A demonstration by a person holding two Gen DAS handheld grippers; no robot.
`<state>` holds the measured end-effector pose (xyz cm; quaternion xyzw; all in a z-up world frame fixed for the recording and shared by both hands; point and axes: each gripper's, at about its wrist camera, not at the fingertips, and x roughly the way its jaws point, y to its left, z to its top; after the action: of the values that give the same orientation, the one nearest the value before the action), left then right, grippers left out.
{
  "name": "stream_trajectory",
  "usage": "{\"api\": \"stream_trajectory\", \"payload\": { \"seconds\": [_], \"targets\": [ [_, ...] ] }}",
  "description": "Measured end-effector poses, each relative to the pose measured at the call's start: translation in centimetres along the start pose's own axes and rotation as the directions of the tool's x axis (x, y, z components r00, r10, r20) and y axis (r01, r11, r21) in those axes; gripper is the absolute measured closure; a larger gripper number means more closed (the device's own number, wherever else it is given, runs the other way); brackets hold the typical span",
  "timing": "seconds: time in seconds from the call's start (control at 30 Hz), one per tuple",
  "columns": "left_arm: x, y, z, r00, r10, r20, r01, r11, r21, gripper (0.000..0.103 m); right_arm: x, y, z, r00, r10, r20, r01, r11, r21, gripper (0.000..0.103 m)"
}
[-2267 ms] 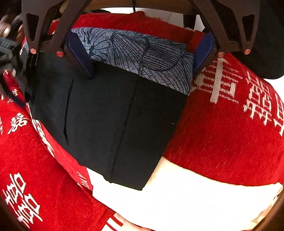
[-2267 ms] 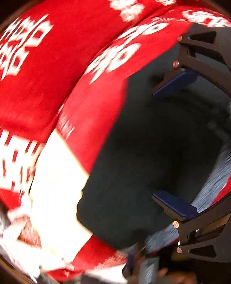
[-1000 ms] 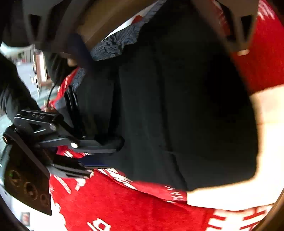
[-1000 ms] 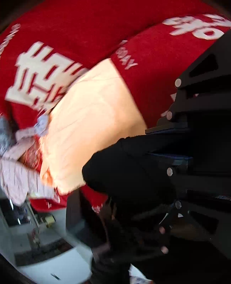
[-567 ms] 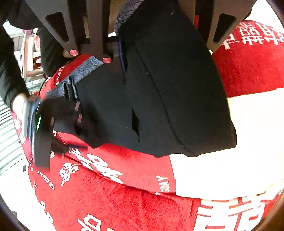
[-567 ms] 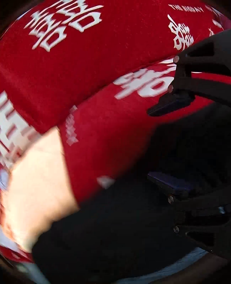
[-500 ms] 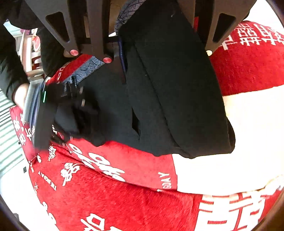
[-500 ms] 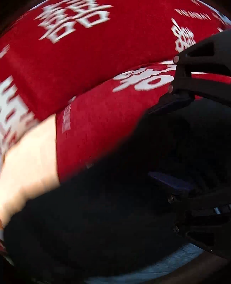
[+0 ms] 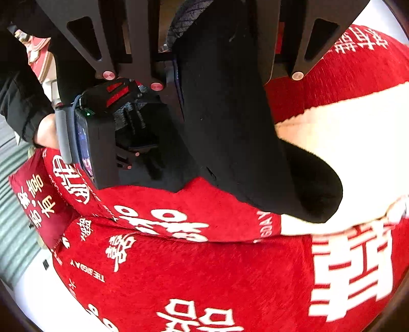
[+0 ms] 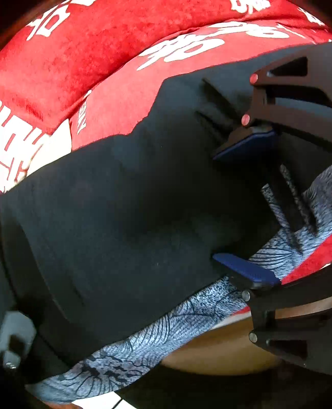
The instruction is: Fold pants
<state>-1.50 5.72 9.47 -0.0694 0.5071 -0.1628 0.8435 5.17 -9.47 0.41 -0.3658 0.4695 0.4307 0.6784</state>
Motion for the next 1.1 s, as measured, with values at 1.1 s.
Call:
{"api": "stream_trajectory", "payload": {
  "seconds": [1.1],
  "targets": [
    [19.5, -27.5, 8.7, 0.954, 0.096, -0.284, 0.005, 0.942, 0.335, 0.078, -10.6, -9.5, -25.9, 0.933, -0.348, 0.091, 0.182, 0.676, 0.714, 0.015]
  ]
}}
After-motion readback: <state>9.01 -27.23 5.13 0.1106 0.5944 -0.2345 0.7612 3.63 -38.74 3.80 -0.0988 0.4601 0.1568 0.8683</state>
